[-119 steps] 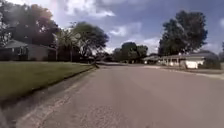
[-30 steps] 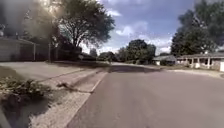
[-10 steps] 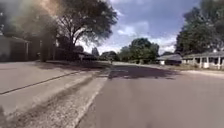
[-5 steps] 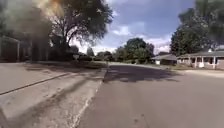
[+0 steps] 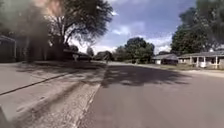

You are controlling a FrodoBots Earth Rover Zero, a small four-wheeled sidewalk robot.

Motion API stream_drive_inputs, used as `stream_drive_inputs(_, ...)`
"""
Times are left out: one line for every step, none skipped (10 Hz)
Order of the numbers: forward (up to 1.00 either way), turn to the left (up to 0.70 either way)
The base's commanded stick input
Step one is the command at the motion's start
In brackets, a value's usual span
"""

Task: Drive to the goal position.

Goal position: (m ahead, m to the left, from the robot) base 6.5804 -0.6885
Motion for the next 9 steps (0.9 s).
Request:
stream_drive_inputs(1.0, 0.0)
stream_drive_inputs(1.0, 0.0)
stream_drive_inputs(1.0, 0.0)
stream_drive_inputs(1.0, 0.0)
stream_drive_inputs(1.0, 0.0)
stream_drive_inputs(1.0, 0.0)
stream_drive_inputs(1.0, 0.0)
stream_drive_inputs(1.0, 0.0)
stream_drive_inputs(1.0, 0.0)
